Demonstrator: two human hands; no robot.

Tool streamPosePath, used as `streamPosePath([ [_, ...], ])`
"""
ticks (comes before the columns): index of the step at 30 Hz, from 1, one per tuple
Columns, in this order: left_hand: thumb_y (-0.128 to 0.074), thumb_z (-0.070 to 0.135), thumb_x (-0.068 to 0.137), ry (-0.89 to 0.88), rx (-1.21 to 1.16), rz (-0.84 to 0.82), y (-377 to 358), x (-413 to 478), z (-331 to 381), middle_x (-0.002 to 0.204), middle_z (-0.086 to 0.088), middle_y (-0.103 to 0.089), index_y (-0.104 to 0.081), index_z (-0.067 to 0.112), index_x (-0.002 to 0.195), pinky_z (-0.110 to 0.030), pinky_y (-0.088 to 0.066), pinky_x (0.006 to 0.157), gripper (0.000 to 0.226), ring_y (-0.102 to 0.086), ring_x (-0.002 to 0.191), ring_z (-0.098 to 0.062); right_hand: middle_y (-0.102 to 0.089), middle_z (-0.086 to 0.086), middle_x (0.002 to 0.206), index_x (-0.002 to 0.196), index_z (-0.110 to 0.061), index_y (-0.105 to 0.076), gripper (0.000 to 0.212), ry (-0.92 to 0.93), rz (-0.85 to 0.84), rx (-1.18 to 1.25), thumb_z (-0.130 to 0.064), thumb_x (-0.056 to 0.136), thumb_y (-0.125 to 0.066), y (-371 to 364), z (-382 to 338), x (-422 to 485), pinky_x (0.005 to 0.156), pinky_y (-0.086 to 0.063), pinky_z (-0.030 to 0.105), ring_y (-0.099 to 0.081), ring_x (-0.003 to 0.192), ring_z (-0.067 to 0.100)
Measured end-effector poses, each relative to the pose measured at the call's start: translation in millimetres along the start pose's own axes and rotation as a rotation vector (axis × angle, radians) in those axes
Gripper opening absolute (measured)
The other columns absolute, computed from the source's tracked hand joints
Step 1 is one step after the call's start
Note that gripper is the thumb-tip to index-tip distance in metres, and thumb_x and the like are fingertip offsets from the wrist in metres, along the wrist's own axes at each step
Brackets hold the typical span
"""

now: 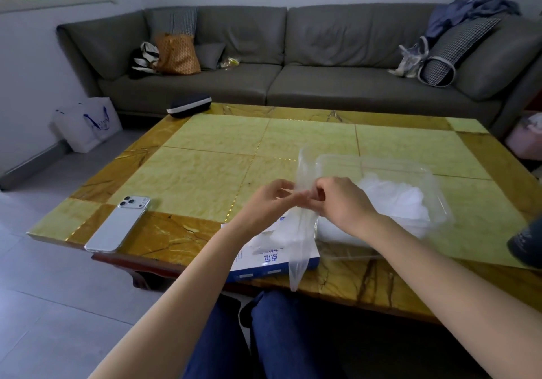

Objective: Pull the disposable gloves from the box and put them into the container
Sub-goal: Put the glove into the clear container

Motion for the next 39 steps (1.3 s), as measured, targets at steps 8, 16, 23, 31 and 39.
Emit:
streamPosePath([
  [8, -0.056, 0.013, 0.092, -0.091, -0.058, 0.123, 19, 7, 13, 0.081, 0.003, -0.068, -0.062, 0.002, 0.094, -0.02, -0.052, 0.077, 0.013, -0.063, 0.07, 0.0, -0.062, 0.003, 0.124, 0.123, -0.006, -0.053, 0.084, -0.157, -0.304, 0.915, -0.065, 0.065, -0.061, -25, 16, 1, 0.103, -0.04, 0.028, -0.057, 0.116, 0.015],
  [16, -0.057, 0.009, 0.089, -0.054, -0.312, -0.007, 26, 3, 14, 0.099, -0.014, -0.068, -0.065, 0.009, 0.097, -0.027, -0.055, 0.085, 0.012, -0.065, 0.09, -0.018, -0.066, 0.009, 0.117, 0.116, -0.008, -0.062, 0.048, -0.189, -0.418, 1.151, -0.044, 0.088, -0.048, -31, 9, 5, 0.1, -0.046, 0.033, -0.061, 0.111, 0.021],
  [23, -0.056, 0.009, 0.09, -0.045, -0.298, -0.109, 29, -1, 3, 0.098, -0.01, -0.068, -0.066, 0.009, 0.101, -0.029, -0.054, 0.084, 0.016, -0.064, 0.088, -0.016, -0.067, 0.003, 0.118, 0.116, -0.013, -0.062, 0.041, -0.166, -0.495, 1.186, -0.042, 0.092, -0.047, -43, -9, 8, 0.103, -0.041, 0.029, -0.061, 0.112, 0.014],
  [31, -0.054, 0.018, 0.094, 0.079, 0.049, 0.151, 64, 2, -21, 0.084, -0.005, -0.066, -0.064, 0.014, 0.09, -0.026, -0.052, 0.077, 0.012, -0.06, 0.074, -0.012, -0.06, 0.004, 0.063, 0.084, -0.009, -0.058, 0.013, -0.114, 0.072, 0.919, -0.02, 0.091, -0.06, 3, 6, 25, 0.06, -0.041, 0.002, -0.058, 0.051, 0.002],
  [39, -0.061, 0.044, 0.082, -0.075, -0.08, -0.099, 59, 15, 27, 0.125, 0.006, -0.053, -0.039, 0.018, 0.136, -0.024, -0.043, 0.096, 0.064, -0.053, 0.114, -0.008, -0.058, -0.004, 0.06, 0.092, -0.003, -0.065, 0.03, 0.092, 0.046, 0.557, -0.032, 0.082, -0.065, 25, -6, 19, 0.053, -0.045, 0.011, -0.051, 0.042, 0.0],
])
Point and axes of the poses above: each hand's wrist, its own x-axis towards the middle knuckle, its own y-axis out of the back of the hand, z = x × y, the point moved 7 cm from there along x, towards the middle knuckle
